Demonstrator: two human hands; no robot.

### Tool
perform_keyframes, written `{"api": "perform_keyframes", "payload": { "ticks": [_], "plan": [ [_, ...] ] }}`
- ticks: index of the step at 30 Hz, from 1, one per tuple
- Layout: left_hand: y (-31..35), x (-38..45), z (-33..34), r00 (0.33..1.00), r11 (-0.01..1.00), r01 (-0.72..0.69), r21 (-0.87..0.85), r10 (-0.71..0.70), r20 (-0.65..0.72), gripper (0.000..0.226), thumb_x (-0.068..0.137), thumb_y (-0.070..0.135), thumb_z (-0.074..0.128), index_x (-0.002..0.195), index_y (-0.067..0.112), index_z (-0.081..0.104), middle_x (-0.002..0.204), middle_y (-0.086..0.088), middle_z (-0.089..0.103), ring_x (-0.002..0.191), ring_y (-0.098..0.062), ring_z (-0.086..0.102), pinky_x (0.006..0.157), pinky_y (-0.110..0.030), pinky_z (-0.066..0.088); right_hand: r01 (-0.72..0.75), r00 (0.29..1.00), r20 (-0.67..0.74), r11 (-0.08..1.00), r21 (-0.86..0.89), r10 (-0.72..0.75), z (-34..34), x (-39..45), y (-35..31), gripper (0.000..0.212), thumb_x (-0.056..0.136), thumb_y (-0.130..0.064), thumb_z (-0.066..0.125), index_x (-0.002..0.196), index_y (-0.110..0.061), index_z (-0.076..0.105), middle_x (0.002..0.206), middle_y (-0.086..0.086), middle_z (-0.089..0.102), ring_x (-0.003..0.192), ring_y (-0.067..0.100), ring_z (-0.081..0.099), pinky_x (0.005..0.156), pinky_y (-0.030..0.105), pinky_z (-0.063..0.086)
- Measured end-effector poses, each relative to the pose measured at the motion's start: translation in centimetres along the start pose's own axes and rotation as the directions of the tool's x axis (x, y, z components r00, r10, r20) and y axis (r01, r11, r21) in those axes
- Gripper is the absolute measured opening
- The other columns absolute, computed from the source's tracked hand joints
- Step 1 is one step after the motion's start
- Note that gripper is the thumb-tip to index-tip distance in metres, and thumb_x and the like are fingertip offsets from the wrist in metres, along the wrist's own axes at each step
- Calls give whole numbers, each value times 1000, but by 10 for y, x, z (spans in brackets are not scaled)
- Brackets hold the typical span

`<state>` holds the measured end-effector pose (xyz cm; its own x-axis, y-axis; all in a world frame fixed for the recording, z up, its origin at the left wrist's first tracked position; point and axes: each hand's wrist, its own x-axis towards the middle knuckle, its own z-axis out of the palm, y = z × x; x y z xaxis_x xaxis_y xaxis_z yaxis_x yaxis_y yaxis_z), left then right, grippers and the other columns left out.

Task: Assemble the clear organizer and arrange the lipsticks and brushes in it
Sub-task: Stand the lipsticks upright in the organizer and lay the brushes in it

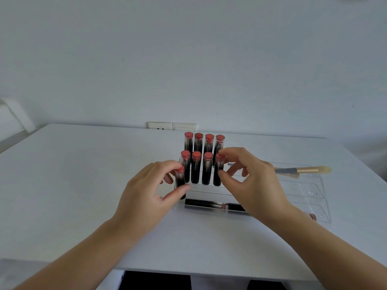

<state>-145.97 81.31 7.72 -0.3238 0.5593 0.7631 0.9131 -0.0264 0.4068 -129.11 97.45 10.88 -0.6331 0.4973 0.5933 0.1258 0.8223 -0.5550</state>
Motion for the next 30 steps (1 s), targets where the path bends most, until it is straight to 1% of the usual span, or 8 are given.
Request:
{"api": "perform_keyframes", "payload": {
  "ticks": [6,11,14,19,23,26,28,30],
  "plan": [
    [-1,0,0,999,1000,-20,20,20,28,43,79,37,79,114,27,56,95,16,55,86,2,52,75,-10,41,-8,1000,8,999,-32,9,0,-2,1,37,83,-17,71,112,-37,60,98,-21,67,82,8,65,69,16,44],
    [-1,1,0,999,1000,-16,14,15,34,44,80,33,84,114,25,57,89,23,53,83,0,52,75,-9,40,-11,1000,-1,999,-44,11,0,-2,1,39,83,-18,73,114,-37,59,99,-21,67,81,7,64,67,19,46],
    [0,2,-1,999,1000,-3,10,2,42,45,79,33,83,114,26,57,87,19,57,79,-3,52,75,-13,42,2,1000,-5,999,-51,-2,0,-2,0,40,82,-17,73,113,-37,59,98,-21,67,81,7,64,68,22,47],
    [1,2,-1,999,1000,4,1,-4,43,45,76,32,80,114,27,57,87,22,54,84,0,54,74,-13,42,0,1000,7,998,-57,1,0,-1,-1,38,83,-25,74,115,-38,59,98,-22,66,83,5,62,68,18,42],
    [1,2,-1,999,1000,0,2,0,43,45,76,32,80,114,26,57,87,23,52,82,0,53,75,-10,41,-2,1000,9,998,-65,3,0,-1,-2,40,84,-23,73,116,-39,58,98,-22,66,82,6,63,69,20,44],
    [1,2,-2,999,1000,-3,7,3,44,45,76,32,80,114,27,57,88,24,52,81,-1,53,75,-10,41,1,1000,1,998,-64,-1,-2,-2,-2,44,83,-24,75,120,-39,57,98,-24,65,86,4,61,68,17,44],
    [1,2,-2,999,1000,-1,5,1,42,45,76,32,80,113,27,56,92,25,51,84,1,53,75,-10,40,11,1000,-24,998,-65,-13,-6,-3,-2,45,82,-24,76,122,-36,58,99,-22,64,87,4,60,69,13,43],
    [0,2,-1,999,1000,-5,7,5,32,45,76,33,82,113,27,56,92,25,51,83,1,53,75,-9,40,51,996,-64,995,-91,-57,-12,-5,-3,41,81,-22,76,119,-30,62,96,-17,64,83,6,60,68,15,45]
  ]
}}
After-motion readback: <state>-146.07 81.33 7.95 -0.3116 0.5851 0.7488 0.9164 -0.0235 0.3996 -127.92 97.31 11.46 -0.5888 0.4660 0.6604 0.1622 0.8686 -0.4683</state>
